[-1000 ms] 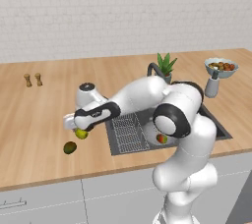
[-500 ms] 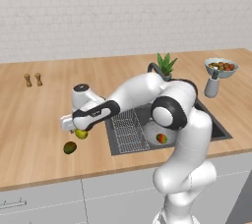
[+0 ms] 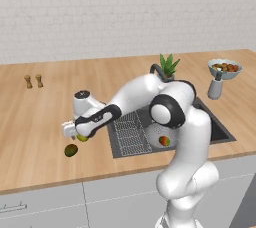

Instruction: Put the colander in the sink, put the pear, mango, mango in the colander, and turn on the sink faucet and pour water over the colander.

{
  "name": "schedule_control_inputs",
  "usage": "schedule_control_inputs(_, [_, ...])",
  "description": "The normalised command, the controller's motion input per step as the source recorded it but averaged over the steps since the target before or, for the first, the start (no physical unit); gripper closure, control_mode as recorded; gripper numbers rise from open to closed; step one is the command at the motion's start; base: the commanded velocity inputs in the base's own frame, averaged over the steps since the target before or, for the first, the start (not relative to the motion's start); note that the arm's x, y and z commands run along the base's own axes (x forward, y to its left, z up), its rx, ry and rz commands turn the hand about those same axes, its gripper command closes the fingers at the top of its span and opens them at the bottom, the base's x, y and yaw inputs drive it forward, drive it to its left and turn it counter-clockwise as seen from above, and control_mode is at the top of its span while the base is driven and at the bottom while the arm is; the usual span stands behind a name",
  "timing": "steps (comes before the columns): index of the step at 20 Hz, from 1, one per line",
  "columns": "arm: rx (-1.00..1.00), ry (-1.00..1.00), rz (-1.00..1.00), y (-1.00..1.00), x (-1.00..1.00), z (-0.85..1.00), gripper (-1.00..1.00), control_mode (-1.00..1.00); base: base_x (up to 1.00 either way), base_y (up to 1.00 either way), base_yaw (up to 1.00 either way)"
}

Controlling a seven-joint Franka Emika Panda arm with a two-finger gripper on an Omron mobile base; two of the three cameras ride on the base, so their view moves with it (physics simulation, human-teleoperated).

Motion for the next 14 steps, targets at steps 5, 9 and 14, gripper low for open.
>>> schedule_control_inputs(5, [0.00,0.00,0.00,0.00,0.08,-0.10,1.00,-1.00,0.00,0.00,0.00])
schedule_control_inputs(9, [0.00,0.00,0.00,0.00,0.00,0.00,1.00,-1.00,0.00,0.00,0.00])
schedule_control_inputs(14, [0.00,0.00,0.00,-0.26,-0.02,0.09,1.00,-1.00,0.00,0.00,0.00])
